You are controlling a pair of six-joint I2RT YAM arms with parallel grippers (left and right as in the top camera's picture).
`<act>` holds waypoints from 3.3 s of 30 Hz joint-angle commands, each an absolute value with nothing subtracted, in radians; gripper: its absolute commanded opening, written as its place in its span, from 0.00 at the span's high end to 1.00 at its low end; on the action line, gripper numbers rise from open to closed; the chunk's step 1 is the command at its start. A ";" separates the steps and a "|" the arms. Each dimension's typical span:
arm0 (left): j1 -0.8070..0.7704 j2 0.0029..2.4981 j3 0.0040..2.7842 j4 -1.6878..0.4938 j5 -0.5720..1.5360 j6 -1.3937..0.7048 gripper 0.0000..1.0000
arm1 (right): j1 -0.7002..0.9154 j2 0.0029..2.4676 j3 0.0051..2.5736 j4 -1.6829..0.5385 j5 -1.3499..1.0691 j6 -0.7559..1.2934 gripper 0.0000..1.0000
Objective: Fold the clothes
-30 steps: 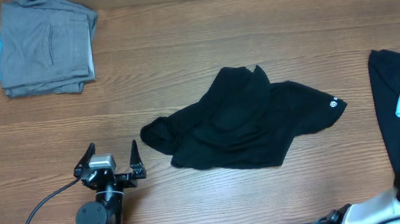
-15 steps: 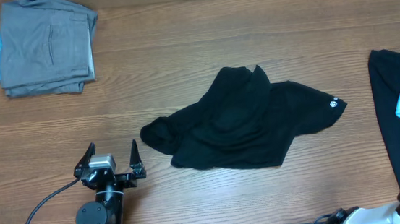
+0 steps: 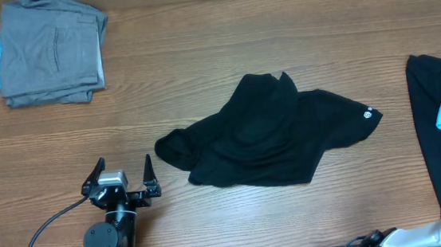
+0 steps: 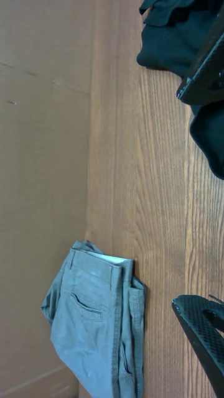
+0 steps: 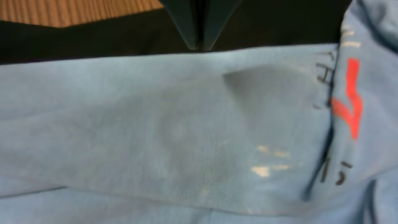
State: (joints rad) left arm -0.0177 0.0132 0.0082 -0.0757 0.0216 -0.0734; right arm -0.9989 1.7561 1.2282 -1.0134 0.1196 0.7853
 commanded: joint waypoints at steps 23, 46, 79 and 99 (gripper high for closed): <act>-0.010 0.004 0.005 -0.078 0.018 -0.056 0.00 | -0.923 2.105 1.225 -0.557 0.017 0.800 0.96; -0.010 0.004 0.005 -0.077 0.018 -0.056 0.00 | -0.771 2.218 1.765 -0.870 -0.010 0.679 0.44; -0.010 0.004 0.005 -0.077 0.018 -0.056 0.00 | 0.187 1.824 2.086 -1.642 -0.202 0.330 0.22; -0.010 0.126 0.234 -0.196 0.289 -0.247 0.00 | 0.464 1.824 2.082 -1.625 -0.084 0.314 0.00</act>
